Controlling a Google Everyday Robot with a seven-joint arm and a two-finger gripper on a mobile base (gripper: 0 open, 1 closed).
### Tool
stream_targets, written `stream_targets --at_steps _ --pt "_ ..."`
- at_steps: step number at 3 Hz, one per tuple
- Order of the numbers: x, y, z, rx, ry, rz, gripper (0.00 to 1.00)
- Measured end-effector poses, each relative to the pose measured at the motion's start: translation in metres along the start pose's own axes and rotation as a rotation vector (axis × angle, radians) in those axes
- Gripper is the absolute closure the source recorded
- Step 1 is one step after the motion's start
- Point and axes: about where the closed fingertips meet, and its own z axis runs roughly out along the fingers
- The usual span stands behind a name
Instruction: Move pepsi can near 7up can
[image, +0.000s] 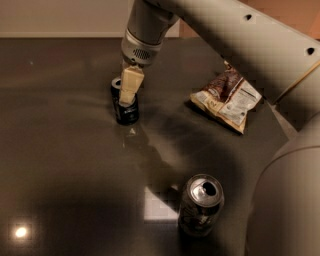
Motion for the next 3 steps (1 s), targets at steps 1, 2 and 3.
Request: stream_targets --at_steps 1,2,3 --pt "0.002 0.008 -0.001 -0.043 -0.003 -0.025 0.47" --pt "0.003 0.021 -0.009 -0.083 -0.008 -0.053 0.7" --pt "0.013 0.034 -0.036 -0.11 -0.013 -0.06 0.95"
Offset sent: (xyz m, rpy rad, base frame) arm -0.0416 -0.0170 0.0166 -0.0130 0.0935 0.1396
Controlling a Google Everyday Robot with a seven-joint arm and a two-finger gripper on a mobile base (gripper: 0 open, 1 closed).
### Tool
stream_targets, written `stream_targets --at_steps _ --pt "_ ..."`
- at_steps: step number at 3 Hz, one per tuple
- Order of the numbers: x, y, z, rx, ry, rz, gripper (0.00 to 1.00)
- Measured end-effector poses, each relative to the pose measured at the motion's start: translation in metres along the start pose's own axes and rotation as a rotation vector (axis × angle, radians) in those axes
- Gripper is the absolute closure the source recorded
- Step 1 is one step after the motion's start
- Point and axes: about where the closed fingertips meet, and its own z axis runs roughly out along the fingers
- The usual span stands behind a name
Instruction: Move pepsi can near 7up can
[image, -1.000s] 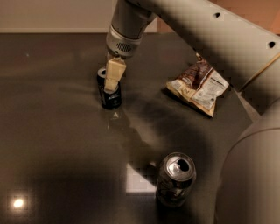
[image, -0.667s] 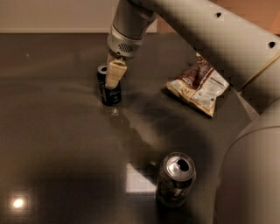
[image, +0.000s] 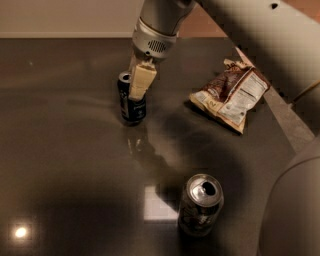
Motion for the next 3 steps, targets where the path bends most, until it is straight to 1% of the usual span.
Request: stream_targets --at_steps 1,2,3 --pt "0.017 0.023 -0.03 -0.019 0.009 0.015 1.0" --pt "0.033 0.049 -0.055 0.016 0.029 0.055 1.0" --pt "0.042 0.088 -0.067 0.073 0.051 0.116 1.0"
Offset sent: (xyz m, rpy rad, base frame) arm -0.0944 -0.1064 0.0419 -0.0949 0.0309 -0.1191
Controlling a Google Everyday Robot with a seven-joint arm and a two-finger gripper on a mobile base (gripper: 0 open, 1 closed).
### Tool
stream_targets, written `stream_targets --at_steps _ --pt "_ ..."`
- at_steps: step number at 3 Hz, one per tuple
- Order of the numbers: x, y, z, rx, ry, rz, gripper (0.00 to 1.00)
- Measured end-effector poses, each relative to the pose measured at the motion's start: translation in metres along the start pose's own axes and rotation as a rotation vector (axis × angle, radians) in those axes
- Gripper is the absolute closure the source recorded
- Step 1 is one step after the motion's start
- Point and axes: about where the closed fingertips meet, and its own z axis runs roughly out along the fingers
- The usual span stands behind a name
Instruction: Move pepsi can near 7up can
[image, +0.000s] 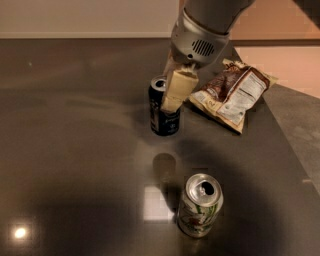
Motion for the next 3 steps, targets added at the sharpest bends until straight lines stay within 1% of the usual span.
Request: stream_targets --at_steps 1,2,3 --pt "0.015 0.04 0.006 0.016 0.036 0.069 1.0" --pt "0.027 0.075 0.016 0.001 0.07 0.108 1.0" --pt "0.034 0.097 0.022 -0.01 0.076 0.126 1.0"
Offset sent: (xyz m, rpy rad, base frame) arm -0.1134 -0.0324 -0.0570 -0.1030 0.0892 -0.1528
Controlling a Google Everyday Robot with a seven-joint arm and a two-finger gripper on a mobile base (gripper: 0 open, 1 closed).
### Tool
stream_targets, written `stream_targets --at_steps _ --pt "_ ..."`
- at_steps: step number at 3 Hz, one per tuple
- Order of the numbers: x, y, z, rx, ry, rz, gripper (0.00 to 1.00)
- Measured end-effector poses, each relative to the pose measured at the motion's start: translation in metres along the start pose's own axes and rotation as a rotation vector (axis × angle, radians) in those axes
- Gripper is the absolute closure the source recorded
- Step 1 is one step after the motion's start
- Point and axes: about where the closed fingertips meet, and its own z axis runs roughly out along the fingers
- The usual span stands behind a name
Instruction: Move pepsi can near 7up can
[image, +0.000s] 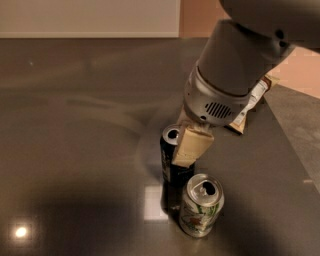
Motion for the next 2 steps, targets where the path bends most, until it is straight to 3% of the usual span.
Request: stream_targets --at_steps 1,2 --pt "0.0028 0.0141 0.0048 -0.004 -0.047 0.002 0.82" --pt "0.0015 0.0234 0.0079 -0.009 -0.09 -0.003 0.51"
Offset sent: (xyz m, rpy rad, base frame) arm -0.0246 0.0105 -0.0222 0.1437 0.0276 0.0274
